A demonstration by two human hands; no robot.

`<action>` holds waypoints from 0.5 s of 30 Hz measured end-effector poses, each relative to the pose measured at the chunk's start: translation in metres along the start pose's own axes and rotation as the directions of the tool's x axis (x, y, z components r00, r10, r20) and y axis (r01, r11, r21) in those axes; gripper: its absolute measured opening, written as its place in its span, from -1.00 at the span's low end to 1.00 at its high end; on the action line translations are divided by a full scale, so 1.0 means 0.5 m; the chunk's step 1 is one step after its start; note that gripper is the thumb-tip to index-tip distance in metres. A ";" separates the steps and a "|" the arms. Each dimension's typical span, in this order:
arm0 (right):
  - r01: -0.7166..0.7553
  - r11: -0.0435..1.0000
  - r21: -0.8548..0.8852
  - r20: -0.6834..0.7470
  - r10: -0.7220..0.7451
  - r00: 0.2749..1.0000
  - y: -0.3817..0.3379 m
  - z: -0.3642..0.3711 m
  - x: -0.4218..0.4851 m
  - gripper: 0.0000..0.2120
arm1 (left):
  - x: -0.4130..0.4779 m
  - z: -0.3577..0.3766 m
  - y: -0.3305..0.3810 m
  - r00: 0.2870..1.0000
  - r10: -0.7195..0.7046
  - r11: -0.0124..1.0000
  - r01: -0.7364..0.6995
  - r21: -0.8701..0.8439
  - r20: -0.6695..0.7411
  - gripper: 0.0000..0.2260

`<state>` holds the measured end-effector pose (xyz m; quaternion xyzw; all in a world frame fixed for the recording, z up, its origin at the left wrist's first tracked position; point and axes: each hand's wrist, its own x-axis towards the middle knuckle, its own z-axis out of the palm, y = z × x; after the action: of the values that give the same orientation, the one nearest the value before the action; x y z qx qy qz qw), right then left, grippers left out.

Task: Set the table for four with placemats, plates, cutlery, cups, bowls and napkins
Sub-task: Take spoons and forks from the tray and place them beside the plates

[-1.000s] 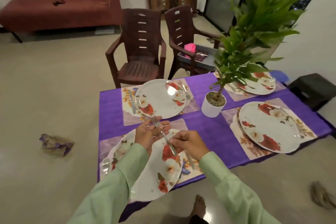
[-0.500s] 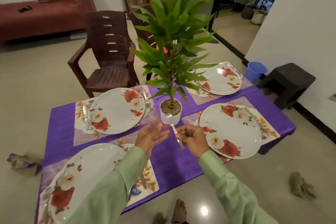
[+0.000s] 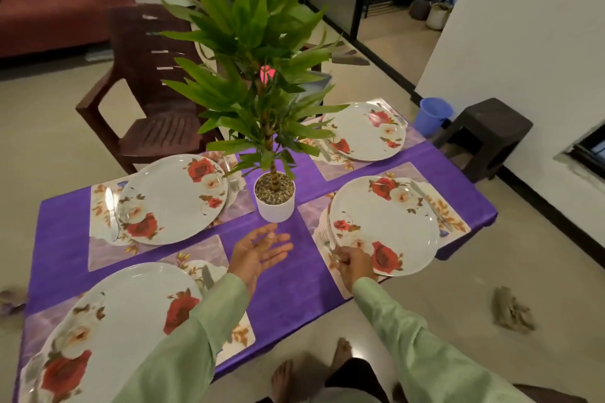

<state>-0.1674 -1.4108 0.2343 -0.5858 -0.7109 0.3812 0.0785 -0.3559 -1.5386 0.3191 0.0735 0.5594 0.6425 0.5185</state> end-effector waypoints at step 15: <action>0.438 0.740 -0.511 0.405 -0.242 0.882 0.037 0.020 0.062 -0.52 | 0.009 0.137 -0.061 0.976 0.064 0.998 -0.069 -0.013 -0.207 -0.75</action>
<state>-0.1681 -1.3875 0.2051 -0.3709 -0.8923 0.2084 -0.1510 -0.2938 -1.4964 0.3175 0.0199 0.6007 0.6694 0.4367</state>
